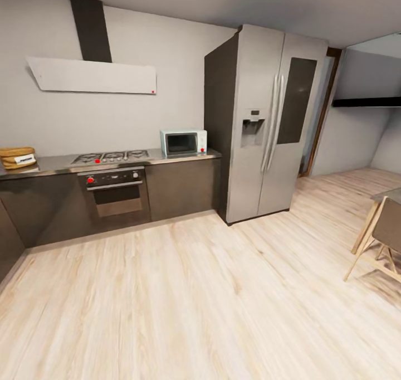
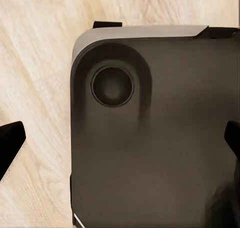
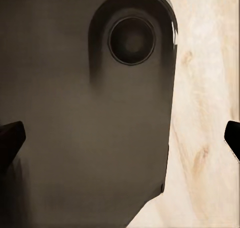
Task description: In the kitchen, take the popcorn bag from the countertop, put it into the microwave, and heat it until the popcorn is cooked so the cooked popcorn ends up inside the bag.
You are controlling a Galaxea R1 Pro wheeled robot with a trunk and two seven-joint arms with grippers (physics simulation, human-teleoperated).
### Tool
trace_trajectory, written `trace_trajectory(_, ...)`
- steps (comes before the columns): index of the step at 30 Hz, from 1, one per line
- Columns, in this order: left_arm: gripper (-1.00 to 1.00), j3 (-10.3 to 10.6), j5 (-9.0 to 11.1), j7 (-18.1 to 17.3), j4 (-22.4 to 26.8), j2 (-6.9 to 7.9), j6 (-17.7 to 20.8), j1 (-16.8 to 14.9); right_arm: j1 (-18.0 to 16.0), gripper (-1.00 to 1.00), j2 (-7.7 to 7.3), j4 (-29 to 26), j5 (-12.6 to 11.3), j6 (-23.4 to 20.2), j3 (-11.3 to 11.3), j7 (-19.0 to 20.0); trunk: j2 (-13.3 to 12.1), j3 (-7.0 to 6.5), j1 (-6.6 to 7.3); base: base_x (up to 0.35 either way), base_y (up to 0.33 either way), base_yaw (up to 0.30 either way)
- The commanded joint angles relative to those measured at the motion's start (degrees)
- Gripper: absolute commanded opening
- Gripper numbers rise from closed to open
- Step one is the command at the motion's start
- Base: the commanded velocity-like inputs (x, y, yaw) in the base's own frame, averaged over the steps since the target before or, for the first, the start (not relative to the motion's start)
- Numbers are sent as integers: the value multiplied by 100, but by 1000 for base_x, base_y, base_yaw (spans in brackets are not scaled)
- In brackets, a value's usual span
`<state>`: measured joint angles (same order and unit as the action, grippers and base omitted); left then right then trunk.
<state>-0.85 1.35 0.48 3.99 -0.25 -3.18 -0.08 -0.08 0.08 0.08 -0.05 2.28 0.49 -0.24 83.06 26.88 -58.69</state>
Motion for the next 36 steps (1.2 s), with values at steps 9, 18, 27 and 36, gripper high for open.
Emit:
trace_trajectory(9,100,-9,14,10,-3,-1,-8,3,-1,100,7,1,20,17,13,-2,2,5,-3,329,0,1)
trace_trajectory(18,100,-11,14,13,-2,-1,-9,1,-1,100,-7,1,12,178,13,-2,2,5,-3,329,0,0)
trace_trajectory(27,100,-12,14,14,-3,-1,-16,2,-1,100,-3,1,-21,290,13,-2,2,5,-3,329,0,0)
trace_trajectory(36,100,-3,14,14,-3,-1,-7,2,-1,100,1,1,-21,278,25,-2,2,5,-3,329,0,0)
